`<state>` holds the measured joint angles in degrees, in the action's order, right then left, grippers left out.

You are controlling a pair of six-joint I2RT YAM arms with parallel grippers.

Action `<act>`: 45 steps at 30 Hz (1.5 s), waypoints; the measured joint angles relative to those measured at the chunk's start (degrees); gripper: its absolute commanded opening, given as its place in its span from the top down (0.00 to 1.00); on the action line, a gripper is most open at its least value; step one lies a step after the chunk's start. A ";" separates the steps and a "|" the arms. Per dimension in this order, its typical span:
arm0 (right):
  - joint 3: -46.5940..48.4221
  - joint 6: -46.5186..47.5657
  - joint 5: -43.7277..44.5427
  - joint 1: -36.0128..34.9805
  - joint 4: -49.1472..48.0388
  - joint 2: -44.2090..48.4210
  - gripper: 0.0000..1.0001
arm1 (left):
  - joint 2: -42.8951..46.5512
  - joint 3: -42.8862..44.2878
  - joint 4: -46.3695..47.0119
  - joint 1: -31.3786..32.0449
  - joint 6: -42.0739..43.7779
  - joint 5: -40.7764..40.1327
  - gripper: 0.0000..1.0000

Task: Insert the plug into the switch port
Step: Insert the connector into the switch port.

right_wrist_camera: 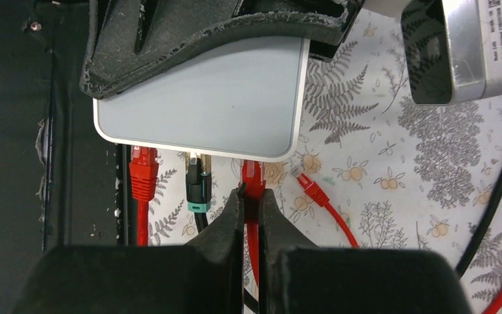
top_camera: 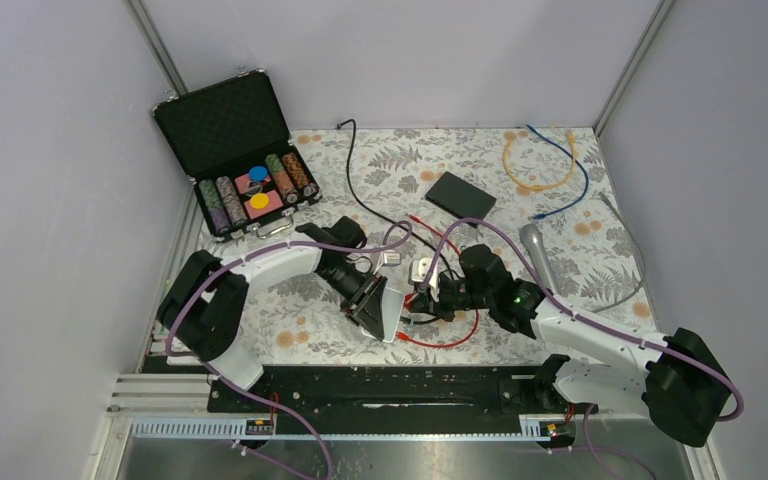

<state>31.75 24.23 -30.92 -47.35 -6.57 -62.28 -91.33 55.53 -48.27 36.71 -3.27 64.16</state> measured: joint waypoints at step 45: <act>-2.75 -11.98 1.73 0.83 -8.85 -7.43 1.00 | -1.38 -3.93 10.47 0.72 -12.24 -3.13 1.00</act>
<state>28.99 12.25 -29.19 -46.52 -15.42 -69.71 -92.71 51.59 -37.80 37.43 -15.51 61.04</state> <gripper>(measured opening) 0.060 0.280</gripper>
